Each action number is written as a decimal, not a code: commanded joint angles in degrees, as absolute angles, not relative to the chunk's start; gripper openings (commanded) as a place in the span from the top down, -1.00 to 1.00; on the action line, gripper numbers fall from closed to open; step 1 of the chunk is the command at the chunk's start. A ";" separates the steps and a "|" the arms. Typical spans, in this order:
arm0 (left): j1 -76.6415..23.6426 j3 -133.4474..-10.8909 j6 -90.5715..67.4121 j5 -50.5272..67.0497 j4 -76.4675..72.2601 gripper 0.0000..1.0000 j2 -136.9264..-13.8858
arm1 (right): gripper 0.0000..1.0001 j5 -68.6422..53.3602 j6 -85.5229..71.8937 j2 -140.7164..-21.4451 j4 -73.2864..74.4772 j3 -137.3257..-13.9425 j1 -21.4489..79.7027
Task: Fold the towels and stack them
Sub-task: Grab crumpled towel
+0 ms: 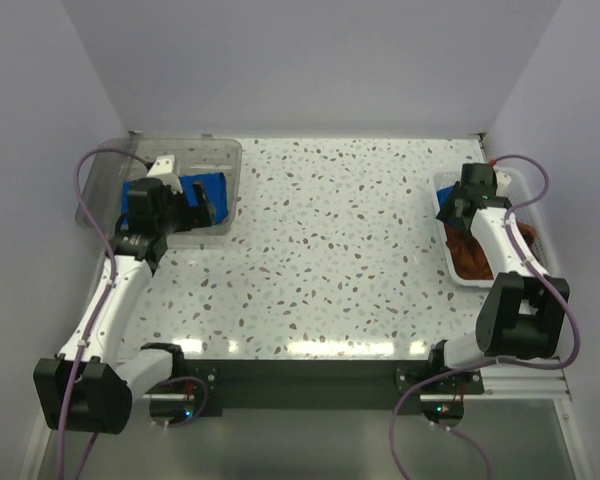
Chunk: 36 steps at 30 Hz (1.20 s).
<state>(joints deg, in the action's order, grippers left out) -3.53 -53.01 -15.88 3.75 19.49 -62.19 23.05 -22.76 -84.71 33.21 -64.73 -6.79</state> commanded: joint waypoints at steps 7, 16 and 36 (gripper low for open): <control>-4.22 -46.67 -12.75 6.33 15.73 -1.00 -61.00 | 0.17 21.00 -30.23 -82.27 32.52 -57.04 -7.82; -4.22 -47.64 -13.10 4.57 17.05 -0.99 -59.59 | 1.00 21.10 -26.81 -72.96 36.48 -68.11 -7.56; -4.22 -48.69 -18.19 11.33 18.10 -0.90 -55.64 | 0.88 2.12 -8.43 -89.04 29.89 -111.11 23.11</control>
